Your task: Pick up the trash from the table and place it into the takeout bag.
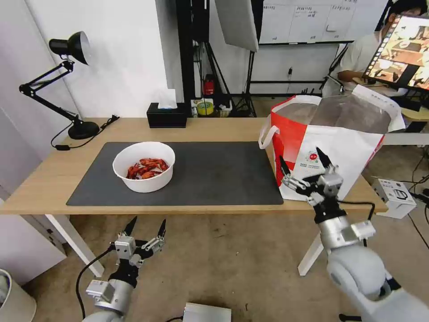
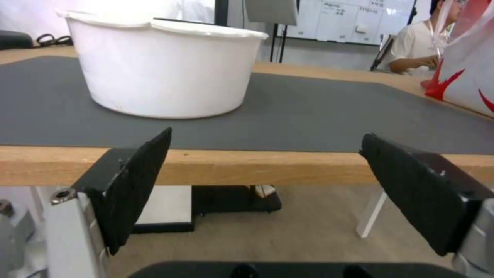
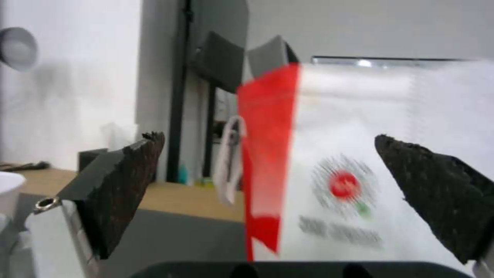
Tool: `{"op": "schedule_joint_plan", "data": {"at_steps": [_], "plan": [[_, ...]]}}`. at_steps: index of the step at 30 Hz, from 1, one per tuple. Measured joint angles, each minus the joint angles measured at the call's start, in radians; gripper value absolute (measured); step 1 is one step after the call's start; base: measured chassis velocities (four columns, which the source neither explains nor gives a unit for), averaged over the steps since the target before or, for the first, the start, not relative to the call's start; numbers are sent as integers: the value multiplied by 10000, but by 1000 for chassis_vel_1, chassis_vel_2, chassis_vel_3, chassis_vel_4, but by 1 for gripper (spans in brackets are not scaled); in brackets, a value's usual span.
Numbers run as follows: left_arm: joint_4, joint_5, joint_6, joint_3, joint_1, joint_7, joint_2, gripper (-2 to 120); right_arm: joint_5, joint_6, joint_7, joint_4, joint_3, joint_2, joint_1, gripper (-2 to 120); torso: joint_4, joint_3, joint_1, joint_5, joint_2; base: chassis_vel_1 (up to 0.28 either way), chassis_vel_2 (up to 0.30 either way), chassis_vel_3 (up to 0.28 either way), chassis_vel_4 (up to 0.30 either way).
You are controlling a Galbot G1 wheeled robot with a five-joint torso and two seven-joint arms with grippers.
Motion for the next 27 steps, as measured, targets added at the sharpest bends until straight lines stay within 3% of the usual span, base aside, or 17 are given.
{"op": "schedule_joint_plan", "data": {"at_steps": [7,14,27], "plan": [[-3,-20,10,77,-32,1,55,100,-776,258,-81,124,500,1267,-1571,100,0,0,0,-3,1,0,0,0,0],[-121,-113,12,21,45,0,125,100,-1153,168,125,426,541,2019,-2447,100,1,0,0,-3,1,0,0,0,0],[-613,-510,365,-23,235,-142,-7,100,-1632,-264,-109,1132,163,2306,-3475,100,1,0,0,-2,0,0,0,0,0]]}}
